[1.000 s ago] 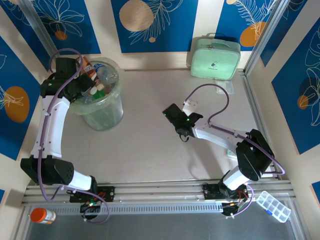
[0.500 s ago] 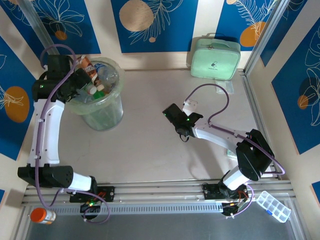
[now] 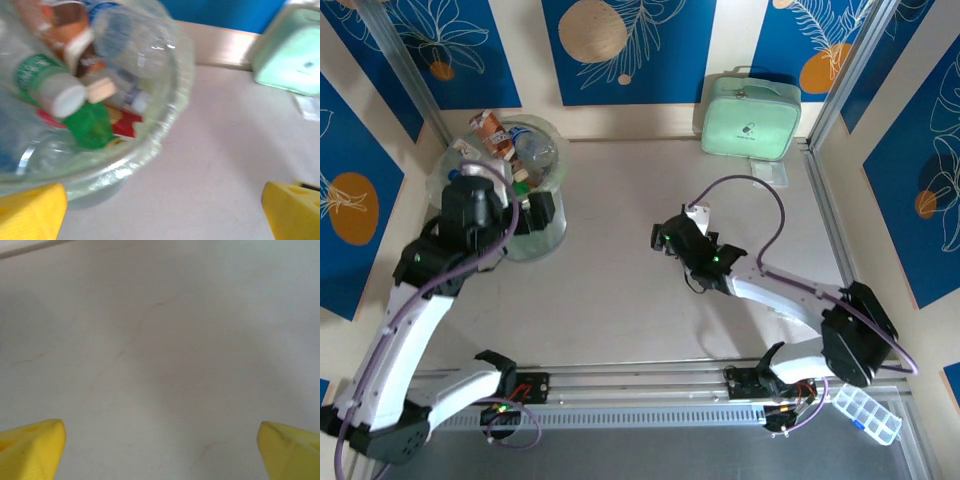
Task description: Put the plastic bottles in the bin
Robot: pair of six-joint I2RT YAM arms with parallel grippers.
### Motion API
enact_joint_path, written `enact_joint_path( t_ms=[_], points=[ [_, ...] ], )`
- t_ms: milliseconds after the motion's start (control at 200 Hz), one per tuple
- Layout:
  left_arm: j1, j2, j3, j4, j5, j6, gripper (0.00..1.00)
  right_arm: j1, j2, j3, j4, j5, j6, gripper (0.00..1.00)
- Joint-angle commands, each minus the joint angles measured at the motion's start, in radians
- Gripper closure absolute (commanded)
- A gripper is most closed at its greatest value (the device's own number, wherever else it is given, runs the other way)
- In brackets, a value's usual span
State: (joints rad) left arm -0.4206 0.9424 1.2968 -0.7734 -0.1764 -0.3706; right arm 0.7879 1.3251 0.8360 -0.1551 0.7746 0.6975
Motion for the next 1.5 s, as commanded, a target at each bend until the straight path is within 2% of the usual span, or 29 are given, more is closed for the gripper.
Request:
enact_joint_path(
  t_ms=[0, 55, 75, 100, 165, 235, 310, 395, 485, 535, 600, 780, 880, 1000, 1160, 1235, 1331, 1411, 1496],
  points=[
    [-0.037, -0.113, -0.147, 0.186, 0.179, 0.115, 0.01, 0.032, -0.092, -0.096, 0.299, -0.131, -0.217, 0.01],
    [-0.047, -0.144, -0.192, 0.204, 0.214, 0.105, 0.01, 0.063, -0.126, -0.134, 0.399, -0.17, -0.339, 0.09],
    [-0.05, -0.151, -0.201, 0.206, 0.224, 0.096, 0.01, 0.077, -0.135, -0.141, 0.428, -0.19, -0.389, 0.08],
    [-0.054, -0.156, -0.209, 0.206, 0.227, 0.079, 0.01, 0.096, -0.144, -0.148, 0.458, -0.209, -0.447, 0.0],
    [-0.06, -0.175, -0.235, 0.205, 0.229, 0.039, 0.01, 0.125, -0.158, -0.149, 0.489, -0.261, -0.55, 0.01],
    [-0.061, -0.218, -0.301, 0.23, 0.215, 0.004, 0.01, 0.129, -0.171, -0.131, 0.45, -0.304, -0.585, 0.01],
    [-0.061, -0.298, -0.42, 0.319, 0.213, -0.015, 0.01, 0.132, -0.194, -0.134, 0.447, -0.27, -0.588, 0.01],
    [-0.061, -0.426, -0.578, 0.47, 0.225, 0.042, 0.01, 0.123, -0.243, -0.173, 0.495, -0.249, -0.599, 0.01],
    [-0.061, -0.534, -0.694, 0.517, 0.101, 0.097, 0.01, 0.082, -0.309, -0.204, 0.492, -0.296, -0.573, 0.01],
    [-0.061, -0.564, -0.752, 0.552, 0.099, 0.173, 0.01, 0.047, -0.344, -0.211, 0.469, -0.329, -0.543, 0.01],
    [-0.061, -0.58, -0.825, 0.594, 0.089, 0.24, 0.01, -0.001, -0.388, -0.223, 0.462, -0.352, -0.495, 0.01],
    [-0.061, -0.598, -1.046, 0.745, -0.08, 0.294, 0.01, -0.132, -0.495, -0.275, 0.479, -0.463, -0.452, 0.01],
    [-0.058, -0.633, -1.094, 0.758, -0.33, 0.229, 0.01, -0.203, -0.509, -0.306, 0.517, -0.553, -0.554, 0.01],
    [-0.058, -0.668, -1.149, 0.88, -0.373, 0.307, 0.01, -0.241, -0.486, -0.352, 0.564, -0.504, -0.697, 0.01],
    [-0.045, -0.573, -1.193, 1.091, -0.432, 0.41, 0.01, -0.307, -0.42, -0.388, 0.607, -0.481, -0.731, 0.01],
    [-0.024, -0.447, -1.184, 1.176, -0.447, 0.424, 0.01, -0.35, -0.394, -0.38, 0.578, -0.479, -0.728, 0.01],
    [0.044, -0.255, -1.185, 1.285, -0.442, 0.415, 0.01, -0.416, -0.366, -0.388, 0.559, -0.462, -0.697, 0.01],
    [0.135, -0.114, -1.196, 1.354, -0.362, 0.36, 0.01, -0.493, -0.337, -0.408, 0.549, -0.475, -0.667, 0.01],
    [0.194, -0.032, -1.196, 1.453, -0.223, 0.385, 0.01, -0.565, -0.28, -0.445, 0.563, -0.483, -0.653, 0.01]
  ],
)
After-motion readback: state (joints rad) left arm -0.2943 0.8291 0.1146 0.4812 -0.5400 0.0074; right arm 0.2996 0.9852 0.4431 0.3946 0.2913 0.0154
